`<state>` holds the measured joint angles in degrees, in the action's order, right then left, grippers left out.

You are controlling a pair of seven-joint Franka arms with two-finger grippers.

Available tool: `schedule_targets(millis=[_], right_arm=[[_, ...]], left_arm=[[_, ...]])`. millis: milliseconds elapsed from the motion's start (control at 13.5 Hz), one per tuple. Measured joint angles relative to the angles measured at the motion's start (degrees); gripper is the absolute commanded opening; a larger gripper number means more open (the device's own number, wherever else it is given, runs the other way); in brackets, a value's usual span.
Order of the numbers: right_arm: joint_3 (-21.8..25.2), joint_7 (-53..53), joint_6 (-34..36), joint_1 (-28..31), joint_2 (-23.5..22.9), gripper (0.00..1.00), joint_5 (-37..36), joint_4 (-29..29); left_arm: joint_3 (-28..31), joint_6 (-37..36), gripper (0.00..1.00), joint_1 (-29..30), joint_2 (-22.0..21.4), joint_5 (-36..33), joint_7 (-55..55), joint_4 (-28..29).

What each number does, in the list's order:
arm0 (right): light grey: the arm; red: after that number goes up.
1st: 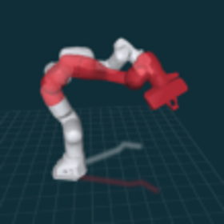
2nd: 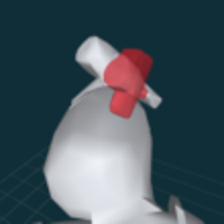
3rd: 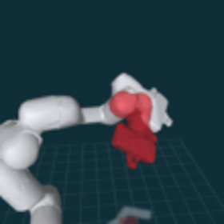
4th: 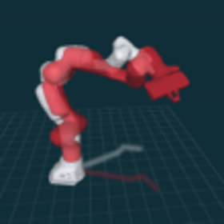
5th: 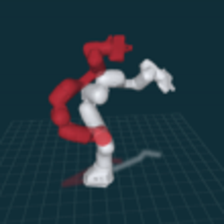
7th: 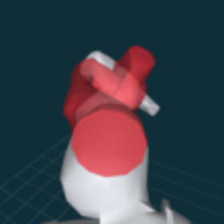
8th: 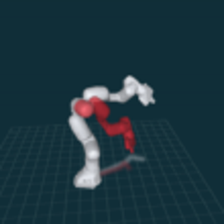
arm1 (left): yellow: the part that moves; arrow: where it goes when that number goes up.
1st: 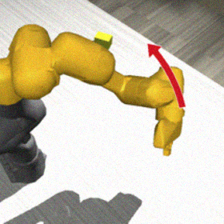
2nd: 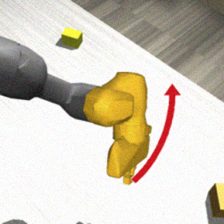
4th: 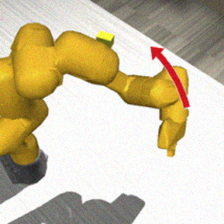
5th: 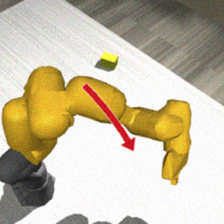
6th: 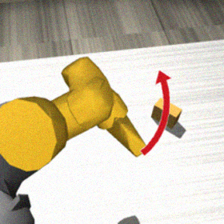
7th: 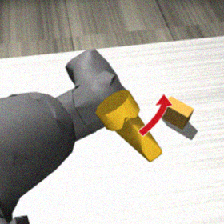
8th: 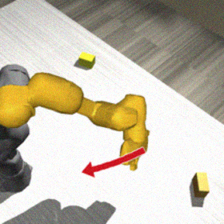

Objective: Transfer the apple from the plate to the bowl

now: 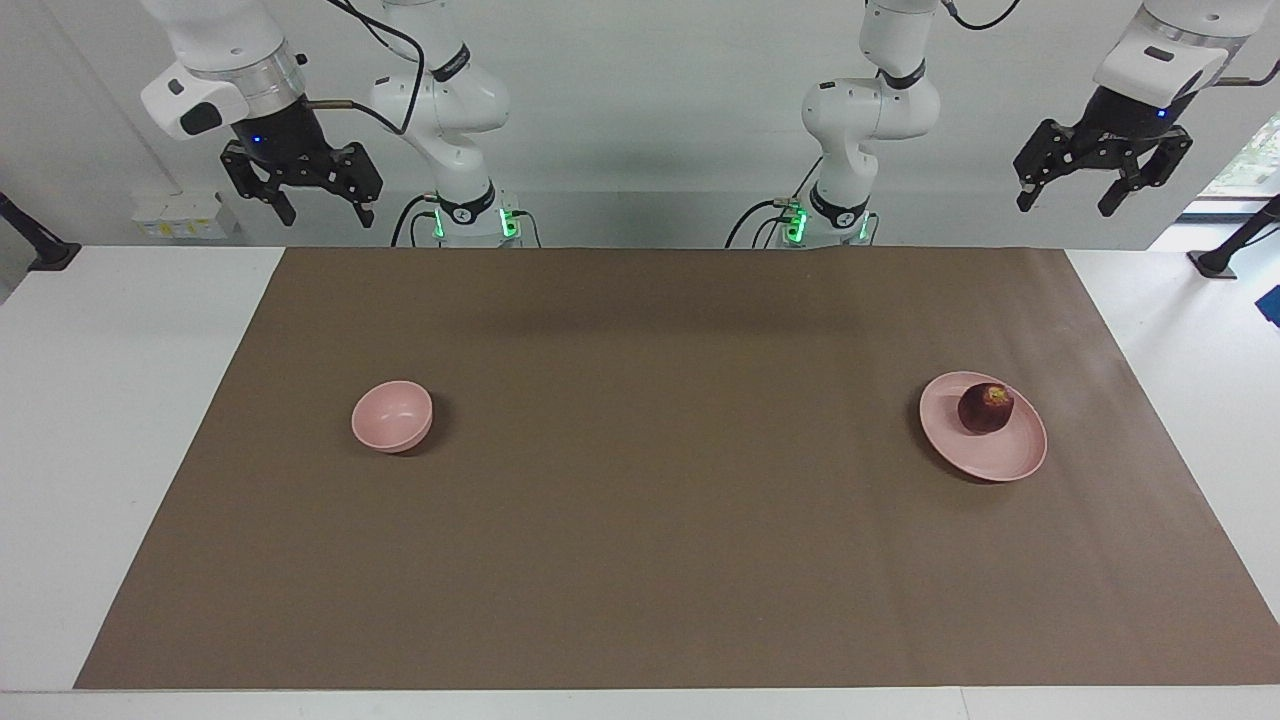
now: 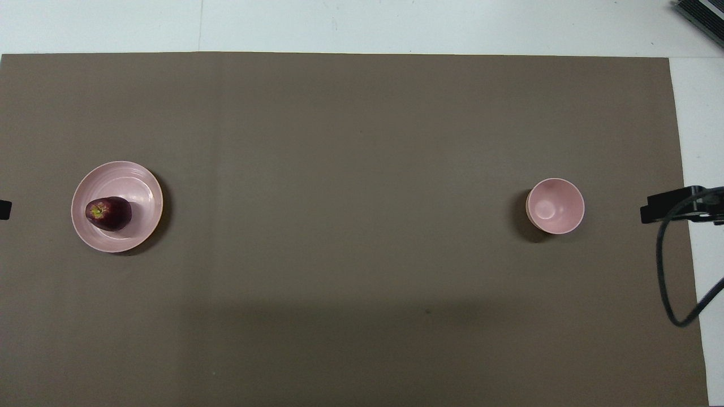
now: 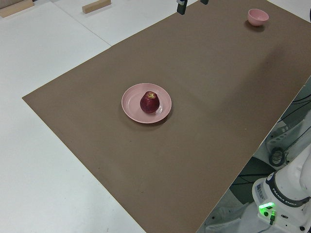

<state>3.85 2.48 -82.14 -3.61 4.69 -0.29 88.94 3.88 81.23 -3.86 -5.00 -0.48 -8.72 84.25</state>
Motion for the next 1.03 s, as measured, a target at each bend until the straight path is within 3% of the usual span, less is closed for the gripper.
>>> schedule_targets(millis=[1035], right_arm=[[0.01,0.02,-3.55,0.0,-0.06,1.0,0.0,1.47]], left_arm=[[-0.11,-1.36,1.0,0.0,-0.19,0.0,-0.03,0.2]])
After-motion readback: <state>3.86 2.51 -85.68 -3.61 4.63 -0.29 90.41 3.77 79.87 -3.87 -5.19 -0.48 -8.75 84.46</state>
